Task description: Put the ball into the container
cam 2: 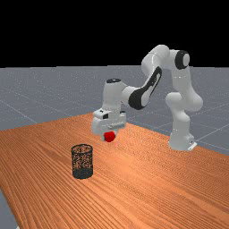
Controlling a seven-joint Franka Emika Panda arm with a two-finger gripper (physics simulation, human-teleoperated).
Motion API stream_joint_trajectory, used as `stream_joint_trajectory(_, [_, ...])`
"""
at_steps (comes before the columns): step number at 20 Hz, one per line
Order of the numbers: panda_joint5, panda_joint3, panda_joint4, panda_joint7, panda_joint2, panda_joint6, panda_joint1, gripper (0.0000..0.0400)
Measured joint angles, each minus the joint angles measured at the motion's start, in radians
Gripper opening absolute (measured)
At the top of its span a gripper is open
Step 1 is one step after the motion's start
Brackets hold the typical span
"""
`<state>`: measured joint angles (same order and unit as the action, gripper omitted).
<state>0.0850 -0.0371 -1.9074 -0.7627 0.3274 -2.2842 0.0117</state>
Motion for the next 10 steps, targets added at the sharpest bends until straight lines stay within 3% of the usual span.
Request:
stream_joint_trajectory(2, [0.061,-0.039,0.008,-0.018,0.009,-0.003,-0.016,0.0279])
stream_joint_trajectory(3, [-0.079,0.008,0.021,-0.249,0.015,0.002,-0.098,0.028])
stream_joint_trajectory(4, [0.016,-0.044,0.021,-0.106,0.018,-0.006,-0.069,0.0279])
stream_joint_trajectory(5, [0.025,-0.055,0.028,-0.121,0.024,-0.008,-0.081,0.0279])
stream_joint_trajectory(6, [-0.075,-0.021,0.041,-0.255,0.031,0.005,-0.135,0.0279])
stream_joint_trajectory(10, [-0.084,-0.032,0.082,-0.304,0.059,0.018,-0.172,0.0279])
